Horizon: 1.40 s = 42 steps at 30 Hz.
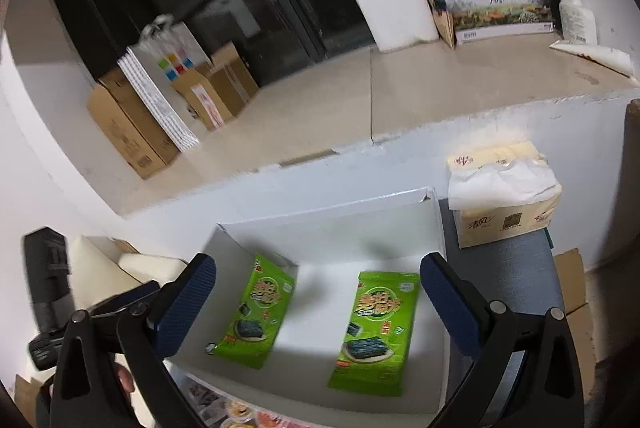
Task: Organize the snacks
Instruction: 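Carry both green seaweed packets into the white box and release them, then grasp the yellow snack pouch with the right gripper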
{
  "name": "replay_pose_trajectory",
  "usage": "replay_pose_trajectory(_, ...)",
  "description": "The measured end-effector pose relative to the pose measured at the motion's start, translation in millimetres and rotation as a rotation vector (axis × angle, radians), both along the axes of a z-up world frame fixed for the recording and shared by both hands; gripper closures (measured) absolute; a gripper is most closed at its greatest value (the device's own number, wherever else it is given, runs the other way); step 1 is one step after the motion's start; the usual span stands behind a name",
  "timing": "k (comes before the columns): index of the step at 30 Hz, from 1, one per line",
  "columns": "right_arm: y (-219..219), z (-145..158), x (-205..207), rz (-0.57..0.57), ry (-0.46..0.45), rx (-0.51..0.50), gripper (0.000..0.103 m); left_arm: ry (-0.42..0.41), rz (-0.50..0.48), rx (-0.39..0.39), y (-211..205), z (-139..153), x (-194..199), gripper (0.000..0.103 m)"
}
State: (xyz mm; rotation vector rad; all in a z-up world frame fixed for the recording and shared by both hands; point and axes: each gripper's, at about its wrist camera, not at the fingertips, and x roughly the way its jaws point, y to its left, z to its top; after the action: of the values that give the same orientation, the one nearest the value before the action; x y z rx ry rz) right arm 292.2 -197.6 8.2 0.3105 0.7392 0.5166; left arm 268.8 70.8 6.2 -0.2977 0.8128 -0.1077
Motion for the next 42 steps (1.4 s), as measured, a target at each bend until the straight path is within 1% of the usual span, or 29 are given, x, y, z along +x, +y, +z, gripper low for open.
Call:
replay_pose_trajectory(4, -15.4, 10.8, -34.4, 0.015, -0.067, 0.029, 0.000, -0.052, 0.007, 0.039, -1.3, 8.2, -28.1, 0.000)
replay_pose_trajectory(6, -24.6, 13.2, -54.4, 0.036, -0.085, 0.041, 0.000, -0.071, 0.002, 0.041, -1.3, 11.4, -41.9, 0.000)
replay_pose_trajectory(7, -27.0, 14.1, -62.2, 0.047, -0.093, 0.042, 0.000, -0.083, 0.000, 0.054, -2.9, 12.7, -51.7, 0.000)
replay_pose_trajectory(9, -37.0, 13.4, -83.9, 0.065, -0.102, 0.046, 0.000, -0.112, 0.003, 0.102, -5.2, 14.9, -72.1, 0.000)
replay_pose_trajectory(11, -47.2, 10.9, -104.7, 0.073, -0.102, 0.075, 0.000, -0.148, 0.014, 0.176, -12.5, 15.2, -98.6, 0.000)
replay_pose_trajectory(13, -57.8, 6.4, -123.1, 0.066, -0.095, 0.102, 0.000, -0.174, 0.005, 0.218, -19.2, 11.3, -123.2, 0.000)
replay_pose_trajectory(15, -69.3, -3.1, -141.2, 0.024, -0.077, 0.141, 0.000, -0.181, -0.001, 0.225, -24.0, 4.8, -146.0, 0.000)
replay_pose_trajectory(17, -78.5, -21.1, -153.1, -0.013, -0.004, 0.196, 0.000, -0.190, -0.028, 0.211, -30.6, -4.1, -174.5, 0.000)
replay_pose_trajectory(20, -90.4, -60.1, -162.7, -0.149, 0.117, 0.250, 0.000, -0.173, -0.035, 0.146, -35.0, -15.0, -200.4, 0.000)
replay_pose_trajectory(22, -95.5, -84.2, -159.9, -0.216, 0.218, 0.301, 0.000, -0.160, -0.043, 0.113, -37.7, -22.8, -214.9, 0.000)
replay_pose_trajectory(24, -97.1, -110.0, -152.3, -0.267, 0.337, 0.383, 0.000, -0.161, -0.055, 0.100, -40.8, -28.5, -228.1, 0.000)
replay_pose_trajectory(26, -95.2, -125.1, -143.1, -0.303, 0.398, 0.415, 0.000, -0.166, -0.064, 0.102, -42.6, -31.5, -237.5, 0.000)
replay_pose_trajectory(30, -91.8, -154.1, -124.5, -0.418, 0.507, 0.476, 0.000, -0.161, -0.068, 0.098, -41.4, -35.5, -244.4, 0.000)
replay_pose_trajectory(32, -90.2, -167.0, -114.2, -0.465, 0.537, 0.541, 0.000, -0.159, -0.070, 0.094, -39.1, -36.9, -244.6, 0.000)
replay_pose_trajectory(34, -86.8, -171.9, -105.5, -0.498, 0.551, 0.559, 0.004, -0.153, -0.067, 0.091, -36.3, -38.6, -244.0, 0.000)
replay_pose_trajectory(35, -84.8, -174.0, -100.8, -0.514, 0.559, 0.560, 0.010, -0.151, -0.067, 0.090, -35.4, -39.6, -243.5, 0.000)
replay_pose_trajectory(36, -81.8, -176.7, -97.9, -0.525, 0.575, 0.556, 0.021, -0.148, -0.064, 0.088, -34.1, -40.9, -243.0, 0.000)
replay_pose_trajectory(37, -79.4, -179.4, -95.1, -0.536, 0.593, 0.550, 0.027, -0.144, -0.064, 0.085, -33.0, -41.9, -242.7, 0.000)
replay_pose_trajectory(39, -77.5, -187.2, -91.1, -0.550, 0.624, 0.543, 0.050, -0.140, -0.062, 0.081, -31.4, -43.5, -241.6, 0.000)
replay_pose_trajectory(40, -78.0, -190.1, -90.0, -0.555, 0.631, 0.551, 0.055, -0.138, -0.061, 0.082, -31.0, -44.2, -241.4, 0.000)
replay_pose_trajectory(41, -77.6, -191.3, -89.1, -0.558, 0.627, 0.553, 0.067, -0.136, -0.061, 0.084, -30.8, -44.7, -241.4, 0.000)
replay_pose_trajectory(42, -77.4, -191.2, -88.0, -0.557, 0.612, 0.555, 0.074, -0.136, -0.061, 0.085, -30.7, -45.1, -241.3, 0.000)
